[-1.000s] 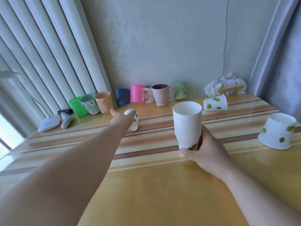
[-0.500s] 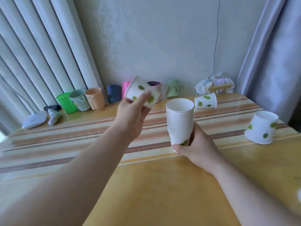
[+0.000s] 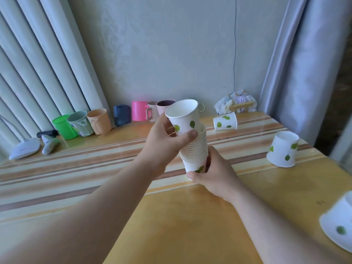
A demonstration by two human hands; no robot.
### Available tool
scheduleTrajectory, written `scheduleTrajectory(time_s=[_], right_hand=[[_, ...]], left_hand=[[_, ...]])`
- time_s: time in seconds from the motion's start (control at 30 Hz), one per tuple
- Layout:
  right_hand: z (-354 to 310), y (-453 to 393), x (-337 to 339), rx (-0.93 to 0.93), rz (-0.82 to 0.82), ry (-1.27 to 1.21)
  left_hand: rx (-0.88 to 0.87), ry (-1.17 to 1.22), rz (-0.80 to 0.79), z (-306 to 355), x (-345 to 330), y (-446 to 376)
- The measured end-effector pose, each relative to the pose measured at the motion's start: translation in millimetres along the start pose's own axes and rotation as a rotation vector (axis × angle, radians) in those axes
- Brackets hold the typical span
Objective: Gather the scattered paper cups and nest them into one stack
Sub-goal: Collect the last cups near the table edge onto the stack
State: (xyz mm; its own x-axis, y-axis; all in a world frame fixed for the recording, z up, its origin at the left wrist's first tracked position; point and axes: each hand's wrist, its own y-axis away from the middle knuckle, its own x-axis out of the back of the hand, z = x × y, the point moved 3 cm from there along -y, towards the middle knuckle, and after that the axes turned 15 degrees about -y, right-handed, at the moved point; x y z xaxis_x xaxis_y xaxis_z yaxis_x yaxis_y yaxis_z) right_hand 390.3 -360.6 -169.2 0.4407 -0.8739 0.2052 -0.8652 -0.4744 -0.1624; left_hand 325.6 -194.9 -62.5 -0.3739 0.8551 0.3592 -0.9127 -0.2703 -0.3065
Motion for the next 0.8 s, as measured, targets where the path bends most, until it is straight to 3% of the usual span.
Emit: scheduleTrajectory(time_s=[0.2,0.43,0.6,0.8], right_hand=[[1,0,0,0.009,0.014,-0.011],[-1,1,-10,0.032,-0.106,0.011],[-4,4,-11,0.01,-0.174,0.046],[0,3,-3,-0.005,-0.036,0.013]], left_hand=[[0.017,-0.008,-0.029,-23,-4,16],[0.129,-0.301,-0.233,-63,-15,41],[0.146,-0.367,-0.069,-78,18,42],[0.23,-0.495,0.114,-111,60,44]])
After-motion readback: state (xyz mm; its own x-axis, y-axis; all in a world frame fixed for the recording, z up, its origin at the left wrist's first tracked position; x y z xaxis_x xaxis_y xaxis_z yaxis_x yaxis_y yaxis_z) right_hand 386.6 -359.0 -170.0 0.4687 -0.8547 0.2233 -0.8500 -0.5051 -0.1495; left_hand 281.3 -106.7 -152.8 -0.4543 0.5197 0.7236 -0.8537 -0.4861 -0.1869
